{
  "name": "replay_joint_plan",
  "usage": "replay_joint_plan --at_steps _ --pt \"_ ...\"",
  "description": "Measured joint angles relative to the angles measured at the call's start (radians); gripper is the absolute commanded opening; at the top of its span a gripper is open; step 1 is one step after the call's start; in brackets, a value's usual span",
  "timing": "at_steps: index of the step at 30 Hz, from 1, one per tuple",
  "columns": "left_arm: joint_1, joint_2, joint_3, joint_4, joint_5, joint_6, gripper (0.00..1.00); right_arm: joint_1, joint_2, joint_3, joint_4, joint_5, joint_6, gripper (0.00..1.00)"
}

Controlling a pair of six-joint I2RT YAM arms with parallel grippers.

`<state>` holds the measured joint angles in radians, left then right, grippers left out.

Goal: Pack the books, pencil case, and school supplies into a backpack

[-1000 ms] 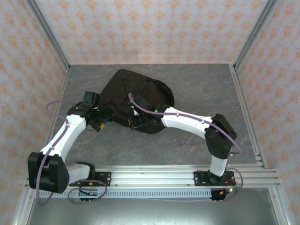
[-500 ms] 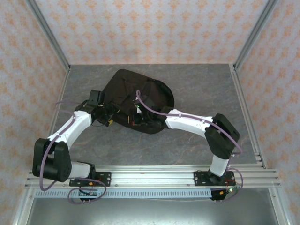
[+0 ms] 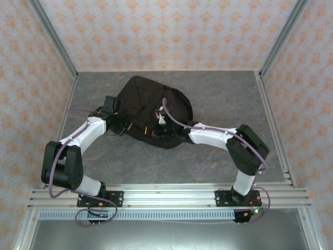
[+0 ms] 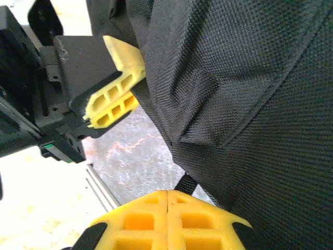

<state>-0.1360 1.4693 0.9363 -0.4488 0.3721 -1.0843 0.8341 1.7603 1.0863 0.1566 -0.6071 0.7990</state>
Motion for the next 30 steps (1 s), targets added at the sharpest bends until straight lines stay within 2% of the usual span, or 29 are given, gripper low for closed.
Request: replay_joint_plan --at_steps 6,14,30 --pt "0.0 0.0 0.006 -0.013 -0.013 0.001 0.0 -0.013 -0.005 -0.023 0.06 -0.03 0.053 0.0" --pt "0.008 -0.014 0.024 -0.047 -0.013 0.002 0.0 -0.013 -0.077 -0.062 0.0 0.01 0.011 0.0" --pt "0.029 -0.031 0.047 -0.094 -0.005 0.013 0.0 -0.013 -0.265 -0.097 -0.251 0.149 -0.163 0.0"
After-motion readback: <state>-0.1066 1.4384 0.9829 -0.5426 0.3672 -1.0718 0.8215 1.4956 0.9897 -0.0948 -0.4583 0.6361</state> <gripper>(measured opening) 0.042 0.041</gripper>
